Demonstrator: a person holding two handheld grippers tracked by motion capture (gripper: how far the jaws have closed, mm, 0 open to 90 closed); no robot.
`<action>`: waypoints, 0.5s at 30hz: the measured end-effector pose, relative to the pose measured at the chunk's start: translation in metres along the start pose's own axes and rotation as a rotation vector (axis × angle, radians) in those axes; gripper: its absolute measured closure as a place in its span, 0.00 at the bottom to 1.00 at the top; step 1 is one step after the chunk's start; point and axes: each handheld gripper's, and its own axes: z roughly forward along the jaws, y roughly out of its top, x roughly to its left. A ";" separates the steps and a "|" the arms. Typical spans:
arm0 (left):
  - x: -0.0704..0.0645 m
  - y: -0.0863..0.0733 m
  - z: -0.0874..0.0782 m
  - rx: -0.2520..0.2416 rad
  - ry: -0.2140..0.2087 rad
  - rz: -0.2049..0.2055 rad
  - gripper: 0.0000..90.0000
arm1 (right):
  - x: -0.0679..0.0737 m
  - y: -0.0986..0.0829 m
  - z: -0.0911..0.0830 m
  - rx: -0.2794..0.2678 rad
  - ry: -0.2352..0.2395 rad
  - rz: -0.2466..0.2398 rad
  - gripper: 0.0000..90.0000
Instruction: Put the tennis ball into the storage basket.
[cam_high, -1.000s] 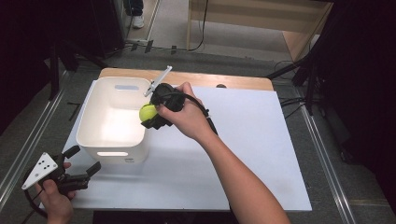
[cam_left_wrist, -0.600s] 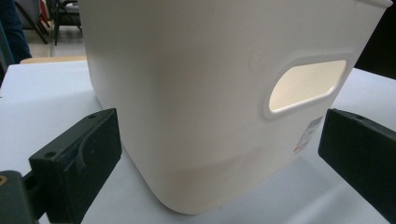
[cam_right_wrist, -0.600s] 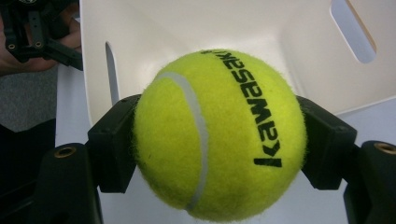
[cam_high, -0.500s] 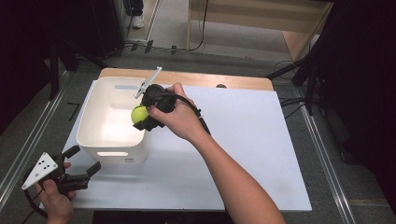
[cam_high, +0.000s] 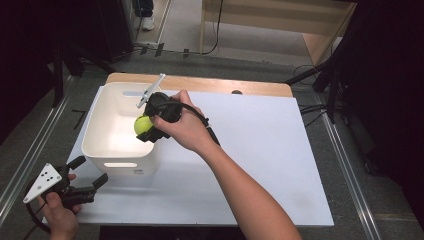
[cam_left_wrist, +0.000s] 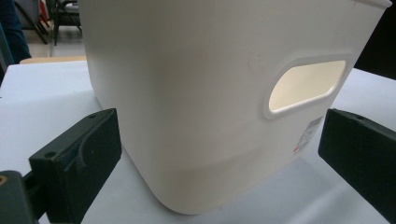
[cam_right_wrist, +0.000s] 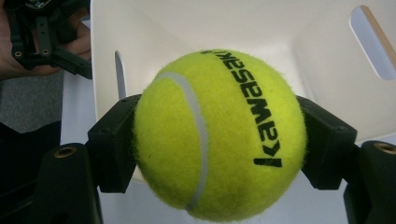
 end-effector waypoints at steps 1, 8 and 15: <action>0.000 0.000 0.000 0.000 0.000 0.000 0.00 | 0.000 0.000 0.001 0.002 0.000 0.000 0.26; 0.000 0.000 0.000 -0.001 -0.001 -0.001 0.00 | 0.001 0.002 0.006 0.004 0.006 -0.009 0.26; 0.000 0.000 0.000 -0.002 -0.001 -0.001 0.00 | 0.003 0.004 0.011 0.009 0.009 -0.009 0.26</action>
